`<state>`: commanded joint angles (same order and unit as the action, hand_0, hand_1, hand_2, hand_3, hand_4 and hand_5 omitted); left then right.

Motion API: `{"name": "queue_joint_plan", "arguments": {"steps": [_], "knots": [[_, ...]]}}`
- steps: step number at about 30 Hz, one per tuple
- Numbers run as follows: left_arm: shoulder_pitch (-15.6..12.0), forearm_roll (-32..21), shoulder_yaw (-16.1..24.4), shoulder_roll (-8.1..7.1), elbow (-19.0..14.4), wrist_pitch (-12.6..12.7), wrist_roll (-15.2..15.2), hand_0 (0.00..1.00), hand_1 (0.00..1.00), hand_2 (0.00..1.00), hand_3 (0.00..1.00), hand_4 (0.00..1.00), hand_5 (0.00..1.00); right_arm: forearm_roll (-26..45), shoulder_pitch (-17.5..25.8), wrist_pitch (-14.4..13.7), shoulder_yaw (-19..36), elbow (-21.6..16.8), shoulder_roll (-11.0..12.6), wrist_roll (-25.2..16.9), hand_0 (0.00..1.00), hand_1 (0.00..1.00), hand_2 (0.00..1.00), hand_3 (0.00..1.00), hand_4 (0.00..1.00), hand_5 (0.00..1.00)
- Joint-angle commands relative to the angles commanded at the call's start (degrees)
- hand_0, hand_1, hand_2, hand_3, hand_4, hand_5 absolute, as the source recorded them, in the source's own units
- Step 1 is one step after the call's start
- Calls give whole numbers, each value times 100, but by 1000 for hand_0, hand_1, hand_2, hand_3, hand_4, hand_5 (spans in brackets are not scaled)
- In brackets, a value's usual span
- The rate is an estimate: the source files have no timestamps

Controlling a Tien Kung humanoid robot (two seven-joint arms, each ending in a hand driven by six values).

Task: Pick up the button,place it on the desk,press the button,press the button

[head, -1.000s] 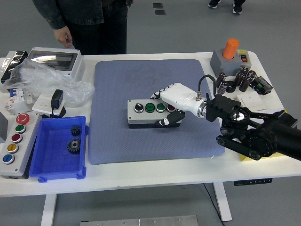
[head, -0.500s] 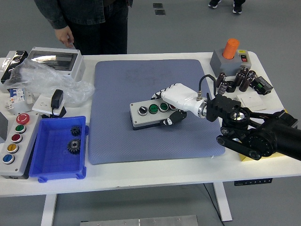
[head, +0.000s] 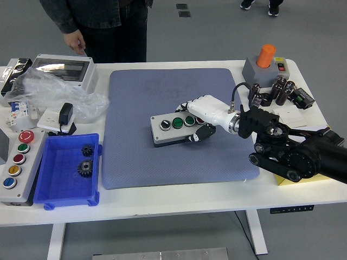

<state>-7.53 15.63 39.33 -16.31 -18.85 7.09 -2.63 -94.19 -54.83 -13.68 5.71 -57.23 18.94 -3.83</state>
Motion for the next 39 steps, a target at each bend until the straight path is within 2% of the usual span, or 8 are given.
{"name": "queue_joint_plan", "arguments": {"steps": [17, 18, 23, 24, 31, 39], "knots": [[2, 13, 12, 3, 2, 0, 3, 650, 690, 693, 804, 884, 477, 456, -5, 284, 0, -25, 32, 162, 705, 686, 766, 786, 950, 438], [2, 13, 11, 4, 3, 0, 3, 649, 690, 692, 803, 884, 477, 456, -6, 286, 5, -26, 32, 166, 705, 686, 768, 788, 992, 556], [2, 15, 13, 4, 2, -1, 3, 649, 690, 692, 803, 884, 477, 400, -11, 265, 28, -29, 31, 167, 705, 686, 768, 788, 992, 556], [2, 14, 12, 3, 3, -1, 3, 649, 688, 692, 802, 883, 478, 388, -11, 261, 28, -28, 30, 167, 704, 686, 768, 789, 998, 591], [-2, 9, 4, 7, 2, -4, 3, 649, 690, 692, 801, 883, 478, 323, -2, 280, 43, -23, 25, 175, 705, 687, 769, 790, 998, 588], [-8, 1, -3, 10, 5, -27, 9, 649, 689, 692, 799, 883, 478, 284, -3, 459, 191, -76, 60, 134, 707, 692, 780, 796, 998, 580]]}}
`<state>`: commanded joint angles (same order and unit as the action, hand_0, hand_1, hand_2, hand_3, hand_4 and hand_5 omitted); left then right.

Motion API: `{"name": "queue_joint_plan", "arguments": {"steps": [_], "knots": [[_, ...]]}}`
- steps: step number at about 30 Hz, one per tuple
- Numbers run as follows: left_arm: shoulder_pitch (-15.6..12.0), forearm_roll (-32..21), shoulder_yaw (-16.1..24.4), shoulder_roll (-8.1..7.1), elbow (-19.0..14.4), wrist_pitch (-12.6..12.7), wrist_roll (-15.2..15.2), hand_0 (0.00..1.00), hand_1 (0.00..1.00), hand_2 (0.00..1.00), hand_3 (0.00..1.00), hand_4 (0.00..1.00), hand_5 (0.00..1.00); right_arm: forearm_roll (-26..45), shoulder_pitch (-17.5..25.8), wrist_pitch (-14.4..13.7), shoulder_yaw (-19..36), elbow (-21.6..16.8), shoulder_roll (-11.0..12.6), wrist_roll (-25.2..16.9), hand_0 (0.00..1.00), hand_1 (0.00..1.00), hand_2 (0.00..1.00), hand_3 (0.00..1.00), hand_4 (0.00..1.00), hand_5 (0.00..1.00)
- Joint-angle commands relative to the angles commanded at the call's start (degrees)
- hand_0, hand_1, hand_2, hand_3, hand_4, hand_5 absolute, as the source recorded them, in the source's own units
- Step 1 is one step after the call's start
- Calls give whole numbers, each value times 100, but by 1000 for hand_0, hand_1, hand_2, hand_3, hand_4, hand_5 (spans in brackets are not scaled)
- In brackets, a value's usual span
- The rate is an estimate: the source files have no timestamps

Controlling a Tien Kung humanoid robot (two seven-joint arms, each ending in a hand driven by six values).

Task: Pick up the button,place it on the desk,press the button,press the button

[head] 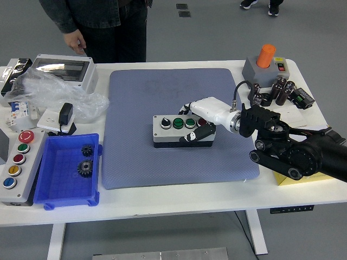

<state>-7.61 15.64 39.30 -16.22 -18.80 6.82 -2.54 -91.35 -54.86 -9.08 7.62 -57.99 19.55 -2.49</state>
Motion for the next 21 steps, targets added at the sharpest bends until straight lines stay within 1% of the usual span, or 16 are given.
{"name": "queue_joint_plan", "arguments": {"steps": [2, 3, 8, 9, 14, 15, 17, 20, 21], "knots": [[-5, 1, -3, 2, 1, -10, 0, 649, 689, 692, 799, 883, 478, 21, 0, 48, 58, -40, 21, -13, 707, 692, 780, 796, 998, 580], [-7, 1, -4, 3, 2, -13, 1, 649, 689, 691, 796, 885, 479, 36, -1, 66, 83, -54, 28, -20, 719, 703, 829, 853, 998, 661], [-12, -2, -9, 2, 5, -28, 11, 649, 689, 691, 796, 885, 479, 86, -4, 133, 170, -78, 41, -33, 719, 703, 829, 853, 998, 661], [-13, -2, -9, 2, 5, -30, 14, 649, 690, 691, 796, 885, 480, 94, -1, 142, 178, -77, 41, -35, 725, 708, 868, 890, 998, 779], [-22, -7, -20, 6, 8, -37, 22, 649, 690, 691, 796, 885, 480, 127, 11, 167, 267, -84, 54, -52, 725, 708, 868, 890, 998, 779], [-22, -12, -30, 6, 10, -38, 23, 649, 690, 691, 793, 886, 480, 131, 11, 177, 309, -93, 64, -54, 729, 714, 913, 913, 998, 828], [-21, -14, -35, 5, 13, -38, 26, 649, 690, 691, 793, 886, 480, 131, 14, 189, 381, -120, 87, -53, 729, 714, 913, 913, 998, 828], [-18, -13, -35, 2, 13, -38, 33, 649, 690, 691, 793, 886, 480, 124, 43, 241, 601, -247, 191, -26, 729, 714, 913, 913, 998, 828], [-18, -12, -35, 2, 13, -39, 35, 649, 691, 690, 793, 885, 481, 115, 57, 260, 681, -299, 232, -9, 732, 723, 938, 938, 998, 855]]}}
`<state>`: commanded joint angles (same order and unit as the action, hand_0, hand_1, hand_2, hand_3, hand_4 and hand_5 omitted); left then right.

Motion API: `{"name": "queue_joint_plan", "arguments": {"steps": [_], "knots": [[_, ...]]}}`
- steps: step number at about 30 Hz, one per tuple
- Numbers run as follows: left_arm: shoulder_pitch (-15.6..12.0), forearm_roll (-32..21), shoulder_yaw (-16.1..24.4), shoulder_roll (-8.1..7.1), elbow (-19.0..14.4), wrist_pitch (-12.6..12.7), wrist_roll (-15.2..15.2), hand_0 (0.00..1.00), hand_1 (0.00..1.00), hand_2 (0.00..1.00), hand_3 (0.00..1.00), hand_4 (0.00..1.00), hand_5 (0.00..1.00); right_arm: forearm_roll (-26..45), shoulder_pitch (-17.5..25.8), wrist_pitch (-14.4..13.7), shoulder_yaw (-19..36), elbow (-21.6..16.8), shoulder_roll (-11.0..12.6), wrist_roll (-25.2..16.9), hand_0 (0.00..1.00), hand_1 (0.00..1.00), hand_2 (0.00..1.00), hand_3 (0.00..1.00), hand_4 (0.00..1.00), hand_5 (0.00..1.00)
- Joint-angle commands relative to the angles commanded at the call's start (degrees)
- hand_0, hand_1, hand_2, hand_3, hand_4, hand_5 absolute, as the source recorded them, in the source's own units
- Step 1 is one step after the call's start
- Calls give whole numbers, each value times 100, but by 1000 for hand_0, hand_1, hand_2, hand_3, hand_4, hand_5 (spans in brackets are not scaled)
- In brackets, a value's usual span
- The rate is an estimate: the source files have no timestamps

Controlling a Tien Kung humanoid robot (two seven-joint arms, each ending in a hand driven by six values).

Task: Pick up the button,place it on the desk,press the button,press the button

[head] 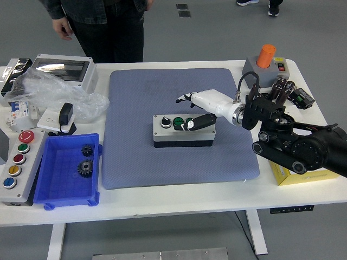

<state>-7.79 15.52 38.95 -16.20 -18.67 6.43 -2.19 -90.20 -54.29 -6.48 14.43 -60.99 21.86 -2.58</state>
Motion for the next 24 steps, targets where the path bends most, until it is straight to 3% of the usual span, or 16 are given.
{"name": "queue_joint_plan", "arguments": {"steps": [5, 6, 11, 12, 17, 18, 23, 24], "knots": [[-7, -2, -3, 3, 0, 1, 2, 649, 691, 690, 793, 885, 481, -185, 248, 174, 585, -512, 379, 301, 732, 723, 938, 938, 998, 855], [-11, -3, -2, 5, 0, 0, 2, 649, 690, 690, 792, 884, 483, -326, 382, 229, 779, -687, 508, 460, 738, 721, 946, 950, 998, 920], [-39, -19, -7, 29, 4, -2, -1, 649, 690, 690, 792, 884, 483, -935, 938, 467, 1527, -1420, 982, 1090, 738, 721, 946, 950, 998, 920], [-45, -23, -11, 34, 5, -3, -2, 650, 690, 691, 791, 882, 482, -1049, 1042, 516, 1663, -1566, 1068, 1205, 741, 714, 893, 930, 998, 998], [-61, -29, -7, 44, 7, -5, -2, 650, 690, 691, 791, 882, 482, -1643, 1435, 911, 2299, -2326, 1497, 1820, 741, 714, 893, 930, 998, 998], [-62, -27, -5, 43, 7, -5, -2, 652, 690, 691, 791, 882, 483, -1715, 1460, 1014, 2368, -2466, 1561, 1936, 732, 674, 757, 915, 998, 852], [-63, -21, 5, 40, 7, -7, -1, 652, 690, 691, 791, 882, 483, -1765, 1422, 1542, 2341, -3175, 1808, 2527, 732, 674, 757, 915, 998, 852], [-63, -19, 6, 40, 8, -8, -1, 652, 690, 691, 792, 882, 483, -1736, 1402, 1609, 2315, -3294, 1831, 2615, 711, 623, 514, 912, 966, 726]]}}
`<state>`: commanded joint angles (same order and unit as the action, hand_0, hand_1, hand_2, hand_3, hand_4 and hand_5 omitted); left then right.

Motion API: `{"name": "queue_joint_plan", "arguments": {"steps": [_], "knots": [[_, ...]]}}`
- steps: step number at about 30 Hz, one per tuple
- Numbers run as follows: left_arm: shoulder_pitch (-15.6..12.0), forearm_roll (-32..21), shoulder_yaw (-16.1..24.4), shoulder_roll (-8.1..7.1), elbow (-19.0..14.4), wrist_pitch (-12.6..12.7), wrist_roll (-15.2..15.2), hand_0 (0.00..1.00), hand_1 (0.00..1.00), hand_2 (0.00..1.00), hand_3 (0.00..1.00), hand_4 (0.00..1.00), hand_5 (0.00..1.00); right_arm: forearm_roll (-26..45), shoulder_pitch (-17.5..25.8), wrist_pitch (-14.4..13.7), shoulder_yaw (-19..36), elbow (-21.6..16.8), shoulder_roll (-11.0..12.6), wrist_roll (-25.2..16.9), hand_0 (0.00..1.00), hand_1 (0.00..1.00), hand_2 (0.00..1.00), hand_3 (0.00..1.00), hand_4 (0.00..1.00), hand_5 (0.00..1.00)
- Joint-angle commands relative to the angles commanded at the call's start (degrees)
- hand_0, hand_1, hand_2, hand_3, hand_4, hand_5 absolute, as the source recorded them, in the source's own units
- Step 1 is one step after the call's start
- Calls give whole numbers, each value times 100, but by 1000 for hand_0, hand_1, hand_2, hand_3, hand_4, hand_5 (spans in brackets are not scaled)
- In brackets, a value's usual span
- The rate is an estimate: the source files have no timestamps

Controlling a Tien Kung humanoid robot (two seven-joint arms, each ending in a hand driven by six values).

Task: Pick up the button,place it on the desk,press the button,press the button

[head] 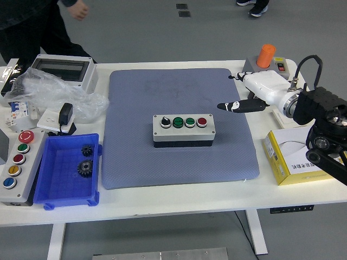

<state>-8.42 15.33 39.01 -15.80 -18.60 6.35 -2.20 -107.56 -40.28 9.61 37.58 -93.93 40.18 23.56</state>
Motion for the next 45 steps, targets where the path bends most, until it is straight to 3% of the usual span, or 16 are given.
{"name": "queue_joint_plan", "arguments": {"steps": [4, 5, 6, 11, 12, 17, 18, 26, 38, 45], "knots": [[-5, -2, -1, -2, 2, -2, 0, 652, 690, 691, 792, 882, 483, 196, -127, 277, -152, -436, 16, 297, 711, 623, 514, 912, 966, 726], [-6, -5, -2, -3, 4, -2, 0, 652, 690, 691, 792, 882, 483, 247, -152, 336, -184, -475, 8, 352, 711, 623, 514, 912, 966, 726], [-7, -7, -4, -4, 5, -2, 0, 652, 691, 691, 791, 884, 486, 283, -167, 375, -202, -495, 3, 387, 686, 541, 387, 971, 866, 616], [-11, -23, -23, -2, 11, -5, -1, 652, 691, 691, 791, 884, 486, 554, -270, 619, -299, -571, -78, 637, 686, 541, 387, 971, 866, 616], [-10, -25, -26, -1, 11, -6, -2, 653, 691, 692, 792, 886, 489, 586, -290, 644, -326, -572, -101, 667, 636, 450, 330, 998, 713, 473], [-4, -36, -42, -3, 14, -9, -4, 653, 691, 692, 792, 886, 489, 675, -403, 664, -556, -496, -269, 727, 636, 450, 330, 998, 713, 473], [-3, -40, -48, -3, 15, -10, -5, 653, 691, 692, 791, 889, 491, 690, -420, 661, -601, -473, -302, 732, 602, 415, 304, 998, 652, 434], [-7, -103, -114, 3, 32, -38, -29, 653, 691, 692, 792, 891, 493, 781, -446, 646, -900, -256, -460, 760, 591, 405, 301, 998, 632, 416], [-8, -118, -134, 4, 37, -42, -28, 654, 693, 692, 794, 895, 495, 934, -463, 637, -1191, -280, -486, 756, 578, 393, 298, 998, 639, 437], [-10, -118, -142, 0, 39, -42, -25, 654, 692, 692, 795, 896, 496, 1019, -463, 609, -1297, -28, -596, 741, 572, 390, 298, 998, 640, 441]]}}
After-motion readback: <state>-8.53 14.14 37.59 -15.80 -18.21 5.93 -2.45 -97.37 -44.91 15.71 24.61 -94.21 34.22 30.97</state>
